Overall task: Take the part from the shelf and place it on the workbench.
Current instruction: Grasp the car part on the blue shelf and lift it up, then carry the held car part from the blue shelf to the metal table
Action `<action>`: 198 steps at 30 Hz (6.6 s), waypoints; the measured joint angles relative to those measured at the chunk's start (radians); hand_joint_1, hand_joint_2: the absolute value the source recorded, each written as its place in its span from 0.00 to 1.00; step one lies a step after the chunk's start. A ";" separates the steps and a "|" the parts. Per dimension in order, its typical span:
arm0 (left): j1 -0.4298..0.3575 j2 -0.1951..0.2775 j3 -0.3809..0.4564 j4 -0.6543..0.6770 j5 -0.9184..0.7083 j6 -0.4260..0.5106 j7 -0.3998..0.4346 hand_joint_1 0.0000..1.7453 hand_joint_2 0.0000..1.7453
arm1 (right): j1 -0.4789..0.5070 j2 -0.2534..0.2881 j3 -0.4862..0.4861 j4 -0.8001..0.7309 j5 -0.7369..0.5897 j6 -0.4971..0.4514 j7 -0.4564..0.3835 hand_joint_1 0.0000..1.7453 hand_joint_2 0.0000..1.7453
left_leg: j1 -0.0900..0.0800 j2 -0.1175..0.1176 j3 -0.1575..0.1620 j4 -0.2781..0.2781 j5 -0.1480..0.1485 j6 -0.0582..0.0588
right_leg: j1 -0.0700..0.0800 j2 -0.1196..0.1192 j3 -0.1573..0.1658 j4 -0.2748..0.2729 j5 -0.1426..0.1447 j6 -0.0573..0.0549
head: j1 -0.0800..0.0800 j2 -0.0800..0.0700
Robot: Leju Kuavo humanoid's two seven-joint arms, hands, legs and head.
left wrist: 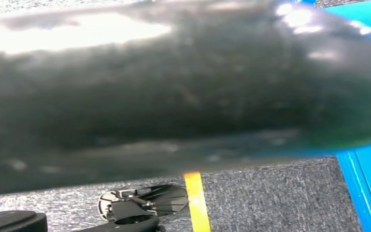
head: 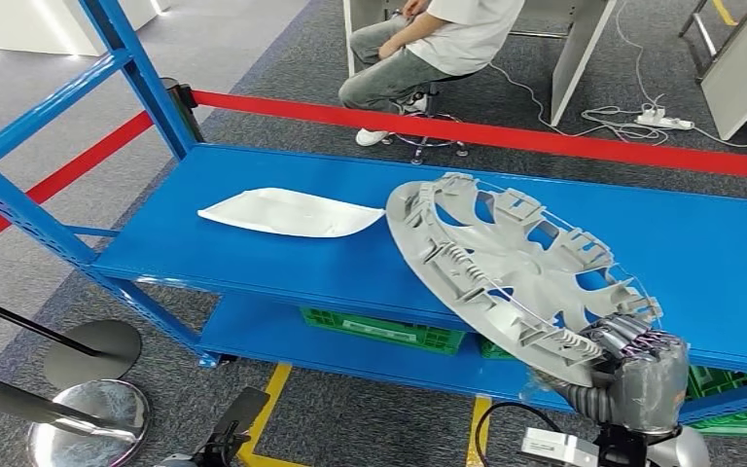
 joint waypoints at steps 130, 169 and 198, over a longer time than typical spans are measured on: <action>-0.080 -0.026 -0.122 0.000 -0.014 -0.015 0.057 0.00 0.00 | -0.297 0.122 0.147 0.183 -0.373 0.488 -0.210 1.00 1.00 | 0.000 0.000 -0.001 0.000 0.000 0.000 | 0.000 0.000 -0.002 0.000 0.000 -0.001 | 0.000 0.000; -0.084 -0.024 -0.122 0.000 -0.004 -0.010 0.056 0.00 0.00 | -0.297 0.122 0.147 0.184 -0.367 0.463 -0.200 1.00 1.00 | 0.000 0.000 -0.002 0.000 0.000 0.000 | 0.000 0.000 -0.002 0.000 0.000 -0.001 | 0.000 0.000; -0.084 -0.025 -0.139 0.000 -0.005 -0.002 0.055 0.00 0.00 | -0.283 0.121 0.144 0.189 -0.363 0.437 -0.198 1.00 1.00 | 0.000 0.000 -0.002 0.000 0.000 0.000 | 0.000 0.000 -0.002 0.000 0.000 -0.001 | 0.000 0.000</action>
